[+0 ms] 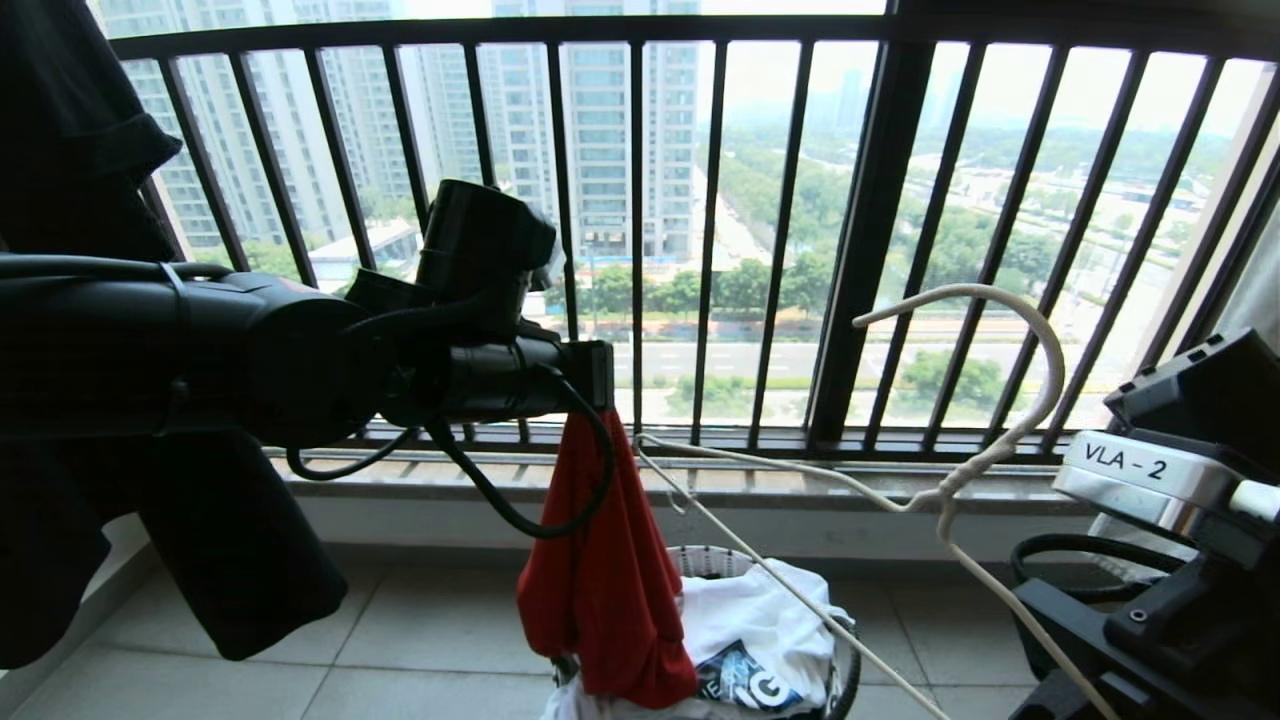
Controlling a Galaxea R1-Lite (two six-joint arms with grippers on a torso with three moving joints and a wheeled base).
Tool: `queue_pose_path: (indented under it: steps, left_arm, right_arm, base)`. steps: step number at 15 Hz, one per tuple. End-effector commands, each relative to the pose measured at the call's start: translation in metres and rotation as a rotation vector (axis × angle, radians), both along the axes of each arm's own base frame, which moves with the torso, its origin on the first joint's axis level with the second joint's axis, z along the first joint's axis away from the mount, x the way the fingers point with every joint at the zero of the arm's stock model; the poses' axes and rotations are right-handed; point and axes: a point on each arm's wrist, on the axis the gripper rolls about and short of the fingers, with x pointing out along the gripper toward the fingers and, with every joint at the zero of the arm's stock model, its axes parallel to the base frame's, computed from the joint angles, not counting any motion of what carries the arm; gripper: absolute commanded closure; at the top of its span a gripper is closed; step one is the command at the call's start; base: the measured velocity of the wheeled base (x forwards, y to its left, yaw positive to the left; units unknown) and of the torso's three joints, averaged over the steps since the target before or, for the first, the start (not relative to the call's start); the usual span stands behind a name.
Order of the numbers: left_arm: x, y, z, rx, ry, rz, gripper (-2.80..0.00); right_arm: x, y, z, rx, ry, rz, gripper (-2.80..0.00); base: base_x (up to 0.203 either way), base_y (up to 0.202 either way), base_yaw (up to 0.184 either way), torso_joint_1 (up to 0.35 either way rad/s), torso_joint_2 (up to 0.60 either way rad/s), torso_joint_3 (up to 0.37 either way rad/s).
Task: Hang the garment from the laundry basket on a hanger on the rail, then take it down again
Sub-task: Hang the clothes on the clothes rack
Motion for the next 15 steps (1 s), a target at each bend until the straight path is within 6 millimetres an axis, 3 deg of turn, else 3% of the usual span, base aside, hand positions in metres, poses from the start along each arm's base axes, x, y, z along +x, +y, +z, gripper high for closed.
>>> queue_pose_path:
  steps: [1,10,15]
  left_arm:
    - [-0.001,0.000,0.002,-0.011,-0.009,0.001,0.00]
    - [-0.038,-0.018,0.009,-0.025,-0.017,-0.110,0.00]
    - [-0.040,-0.016,0.009,-0.010,-0.025,-0.105,0.00]
  right_arm:
    - [-0.005,0.008,-0.004,-0.006,0.015,0.054,0.00]
    - [0.002,0.011,-0.005,-0.003,0.010,0.049,0.00]
    - [0.009,0.002,-0.002,0.011,-0.028,-0.014,0.00]
  base:
    - [0.000,0.000,0.000,0.000,0.00,0.000]
    - [0.000,0.000,0.000,0.000,0.00,0.000]
    - [0.000,0.000,0.000,0.000,0.00,0.000]
